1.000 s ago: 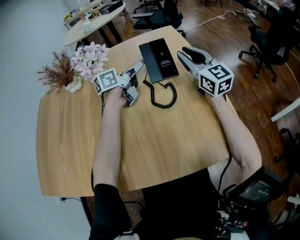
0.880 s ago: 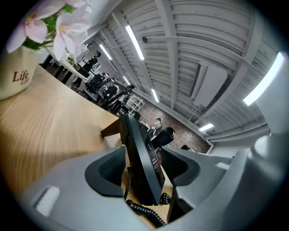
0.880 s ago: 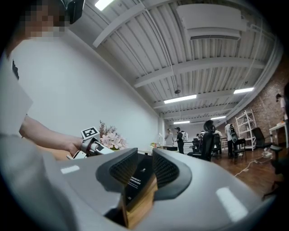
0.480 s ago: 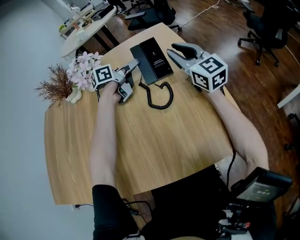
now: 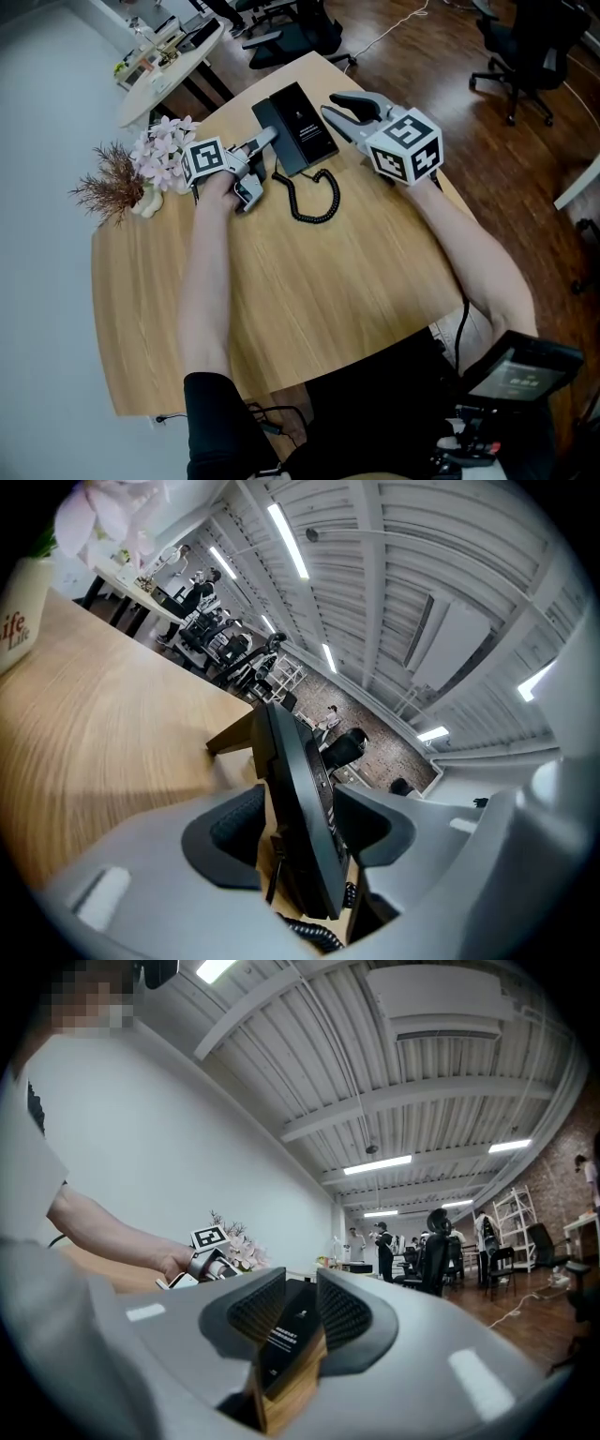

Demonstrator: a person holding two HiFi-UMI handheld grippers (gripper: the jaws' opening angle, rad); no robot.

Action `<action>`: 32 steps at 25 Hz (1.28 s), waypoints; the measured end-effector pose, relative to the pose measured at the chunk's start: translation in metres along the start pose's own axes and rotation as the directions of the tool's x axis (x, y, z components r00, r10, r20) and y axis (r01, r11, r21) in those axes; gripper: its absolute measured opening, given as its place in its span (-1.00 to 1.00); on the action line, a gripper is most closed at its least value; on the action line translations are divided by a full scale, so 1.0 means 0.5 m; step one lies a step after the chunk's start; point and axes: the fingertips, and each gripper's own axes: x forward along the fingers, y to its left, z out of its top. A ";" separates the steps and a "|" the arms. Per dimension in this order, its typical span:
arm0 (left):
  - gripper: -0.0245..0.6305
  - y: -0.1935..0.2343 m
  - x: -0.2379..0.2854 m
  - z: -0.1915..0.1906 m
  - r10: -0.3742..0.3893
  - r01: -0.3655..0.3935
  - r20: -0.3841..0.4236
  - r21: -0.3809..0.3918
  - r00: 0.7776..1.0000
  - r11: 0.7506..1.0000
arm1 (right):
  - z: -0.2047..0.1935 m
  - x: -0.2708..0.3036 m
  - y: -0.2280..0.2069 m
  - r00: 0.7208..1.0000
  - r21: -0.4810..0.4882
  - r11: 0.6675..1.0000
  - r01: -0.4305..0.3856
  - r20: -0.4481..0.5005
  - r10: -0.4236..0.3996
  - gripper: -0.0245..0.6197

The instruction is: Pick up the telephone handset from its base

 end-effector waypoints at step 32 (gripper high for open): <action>-0.69 -0.083 -0.079 0.020 -0.180 0.261 0.360 -0.191 0.915 0.946 | -0.001 0.018 0.037 0.998 -0.035 0.998 -0.058 -0.006 0.058 -0.60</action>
